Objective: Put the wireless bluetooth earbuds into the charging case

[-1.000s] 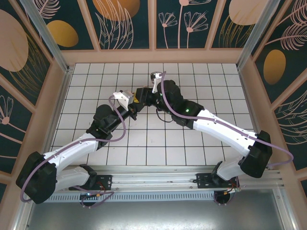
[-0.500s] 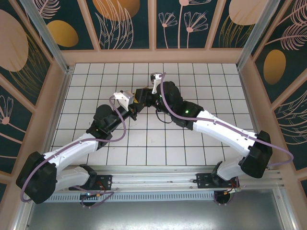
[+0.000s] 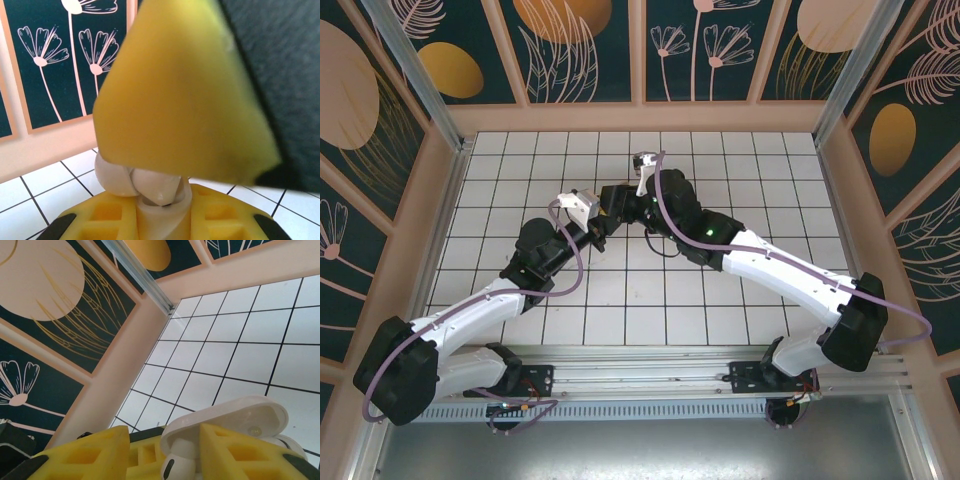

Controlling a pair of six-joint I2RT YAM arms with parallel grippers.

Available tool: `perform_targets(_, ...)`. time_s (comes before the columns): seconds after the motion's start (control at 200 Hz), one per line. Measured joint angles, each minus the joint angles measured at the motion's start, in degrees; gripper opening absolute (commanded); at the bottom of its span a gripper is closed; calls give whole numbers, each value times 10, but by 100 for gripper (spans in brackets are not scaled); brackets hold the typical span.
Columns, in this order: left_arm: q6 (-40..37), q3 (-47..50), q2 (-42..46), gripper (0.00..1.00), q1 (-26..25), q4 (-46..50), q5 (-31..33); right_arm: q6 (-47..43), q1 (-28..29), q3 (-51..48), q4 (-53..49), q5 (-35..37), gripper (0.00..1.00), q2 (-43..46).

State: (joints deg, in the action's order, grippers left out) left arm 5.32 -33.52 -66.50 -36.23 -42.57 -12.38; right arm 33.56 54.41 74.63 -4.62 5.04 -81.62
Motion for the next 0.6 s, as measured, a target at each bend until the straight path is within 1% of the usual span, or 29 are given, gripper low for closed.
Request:
perform_targets(0.335,1,0,0,0,-1,-14,-13,0,-4,42,-65,-23,48,0)
perform_targets(0.601,5,0,4,0,-1,-14,-28,-3,-24,83,-139,-50,49,1)
